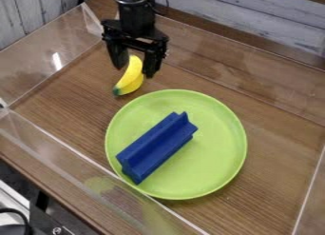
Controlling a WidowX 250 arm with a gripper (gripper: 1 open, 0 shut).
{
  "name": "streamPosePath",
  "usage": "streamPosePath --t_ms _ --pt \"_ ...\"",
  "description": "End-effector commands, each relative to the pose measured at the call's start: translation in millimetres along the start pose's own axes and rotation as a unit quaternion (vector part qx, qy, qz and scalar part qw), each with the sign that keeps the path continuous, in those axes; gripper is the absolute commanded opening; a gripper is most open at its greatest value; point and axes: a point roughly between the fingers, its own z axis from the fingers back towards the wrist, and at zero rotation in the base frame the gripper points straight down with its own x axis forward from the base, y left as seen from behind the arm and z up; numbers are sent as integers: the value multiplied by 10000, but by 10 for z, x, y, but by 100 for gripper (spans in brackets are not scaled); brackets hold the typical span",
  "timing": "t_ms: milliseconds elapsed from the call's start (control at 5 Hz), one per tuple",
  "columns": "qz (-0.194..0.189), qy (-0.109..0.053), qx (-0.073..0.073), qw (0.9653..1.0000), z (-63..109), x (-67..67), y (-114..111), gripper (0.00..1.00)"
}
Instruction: Put the banana in the green plate
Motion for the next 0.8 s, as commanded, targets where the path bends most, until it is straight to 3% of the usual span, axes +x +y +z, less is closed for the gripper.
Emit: streamPosePath --t_ms 0,600 --pt "67 -143 24 9999 29 40 67 100" --pt "137 -160 -22 9998 -50 79 112 100"
